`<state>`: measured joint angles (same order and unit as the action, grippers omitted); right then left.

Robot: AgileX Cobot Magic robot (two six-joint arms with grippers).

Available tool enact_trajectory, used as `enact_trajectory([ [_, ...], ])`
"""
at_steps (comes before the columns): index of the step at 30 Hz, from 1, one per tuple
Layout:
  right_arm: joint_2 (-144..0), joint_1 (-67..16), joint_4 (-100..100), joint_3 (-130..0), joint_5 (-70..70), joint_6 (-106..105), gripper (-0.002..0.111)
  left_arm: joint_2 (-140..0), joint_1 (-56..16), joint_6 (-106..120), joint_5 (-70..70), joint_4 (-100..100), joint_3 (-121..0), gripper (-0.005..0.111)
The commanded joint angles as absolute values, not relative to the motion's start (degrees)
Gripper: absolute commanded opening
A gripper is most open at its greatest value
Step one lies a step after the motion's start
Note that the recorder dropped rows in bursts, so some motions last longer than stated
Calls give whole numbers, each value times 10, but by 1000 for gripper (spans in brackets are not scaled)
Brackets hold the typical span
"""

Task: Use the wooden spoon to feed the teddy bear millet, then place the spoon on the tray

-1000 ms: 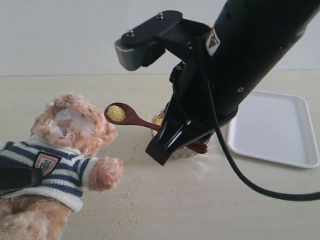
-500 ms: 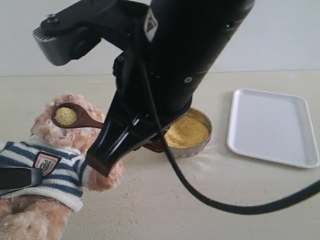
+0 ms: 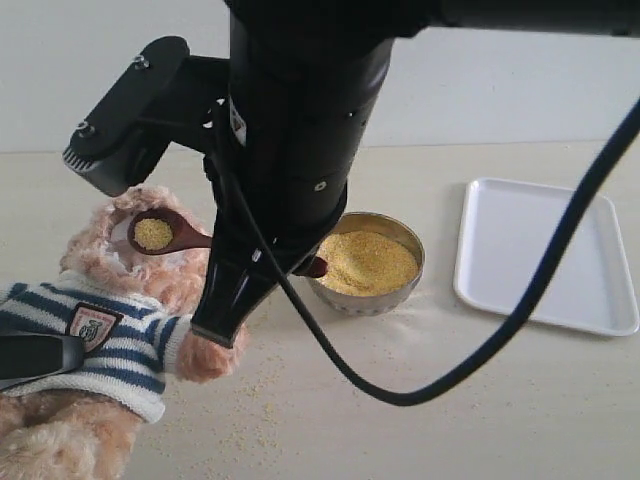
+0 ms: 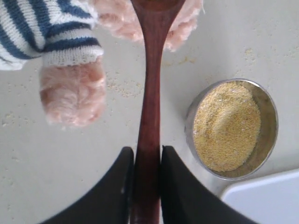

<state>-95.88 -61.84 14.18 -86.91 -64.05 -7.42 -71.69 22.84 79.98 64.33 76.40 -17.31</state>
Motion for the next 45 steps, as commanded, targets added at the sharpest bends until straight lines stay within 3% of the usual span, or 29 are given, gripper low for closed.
enact_trajectory([
  [1, -966, -632, 180, -874, -630, -89, 1, -713, 231, 802, 656, 777, -173, 5],
  [25, -1012, -759, 525, -833, -697, -25, 1, -713, 231, 802, 656, 777, -173, 5],
  [45, -1025, -799, 633, -798, -700, 52, 1, -713, 231, 802, 656, 777, -173, 5],
])
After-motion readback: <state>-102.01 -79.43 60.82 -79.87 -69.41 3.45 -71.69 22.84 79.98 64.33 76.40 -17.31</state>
